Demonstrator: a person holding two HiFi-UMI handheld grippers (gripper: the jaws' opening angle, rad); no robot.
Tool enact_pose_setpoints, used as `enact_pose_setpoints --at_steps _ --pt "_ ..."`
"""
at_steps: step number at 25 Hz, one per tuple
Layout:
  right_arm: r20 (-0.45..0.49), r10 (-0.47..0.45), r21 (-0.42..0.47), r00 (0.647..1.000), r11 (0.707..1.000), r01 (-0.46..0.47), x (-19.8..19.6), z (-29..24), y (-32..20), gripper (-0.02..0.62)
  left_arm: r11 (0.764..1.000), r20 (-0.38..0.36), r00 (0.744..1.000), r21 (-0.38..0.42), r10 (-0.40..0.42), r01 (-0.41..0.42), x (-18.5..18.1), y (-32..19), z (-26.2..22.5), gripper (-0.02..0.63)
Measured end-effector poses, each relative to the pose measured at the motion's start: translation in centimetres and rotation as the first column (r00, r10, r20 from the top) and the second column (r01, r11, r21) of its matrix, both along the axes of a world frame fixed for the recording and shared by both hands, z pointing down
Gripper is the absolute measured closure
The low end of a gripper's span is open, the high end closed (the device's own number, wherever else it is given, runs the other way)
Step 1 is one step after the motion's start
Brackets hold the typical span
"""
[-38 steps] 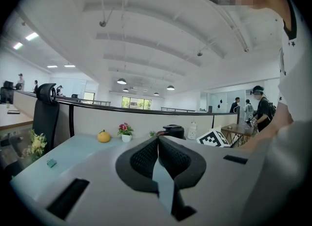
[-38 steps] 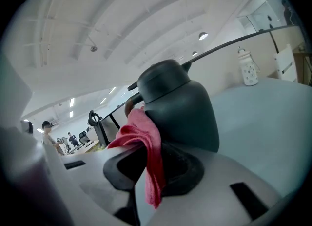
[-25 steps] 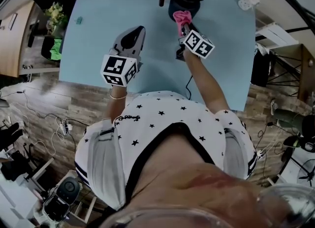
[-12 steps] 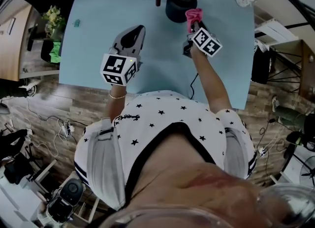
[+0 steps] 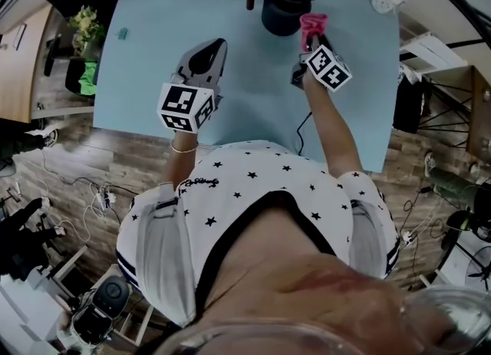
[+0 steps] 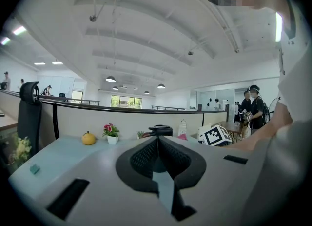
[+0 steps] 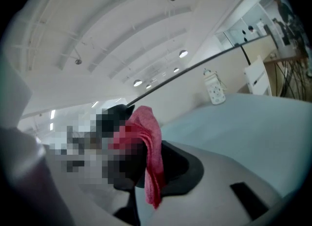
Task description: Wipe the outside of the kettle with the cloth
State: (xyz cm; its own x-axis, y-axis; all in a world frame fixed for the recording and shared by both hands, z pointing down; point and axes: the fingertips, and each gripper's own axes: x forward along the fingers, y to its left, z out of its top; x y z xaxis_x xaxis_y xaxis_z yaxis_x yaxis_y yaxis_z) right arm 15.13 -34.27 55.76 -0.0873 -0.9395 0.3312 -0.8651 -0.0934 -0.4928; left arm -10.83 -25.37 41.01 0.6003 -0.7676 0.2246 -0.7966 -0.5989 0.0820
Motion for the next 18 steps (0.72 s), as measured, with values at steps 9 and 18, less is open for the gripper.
enact_pose_setpoints --at_steps 9,18 --pt "-0.305 -0.285 0.101 0.909 0.939 0.329 -9.2 -2.1 2.9 0.526 1.000 -0.010 1.000 -0.013 0.005 -0.005 -0.1 0.4 0.6 0.577" --pt "-0.319 -0.408 -0.036 0.855 0.907 0.420 -15.7 2.9 1.2 0.526 0.998 -0.004 0.998 -0.019 -0.061 0.061 -3.1 0.0 0.6 0.577"
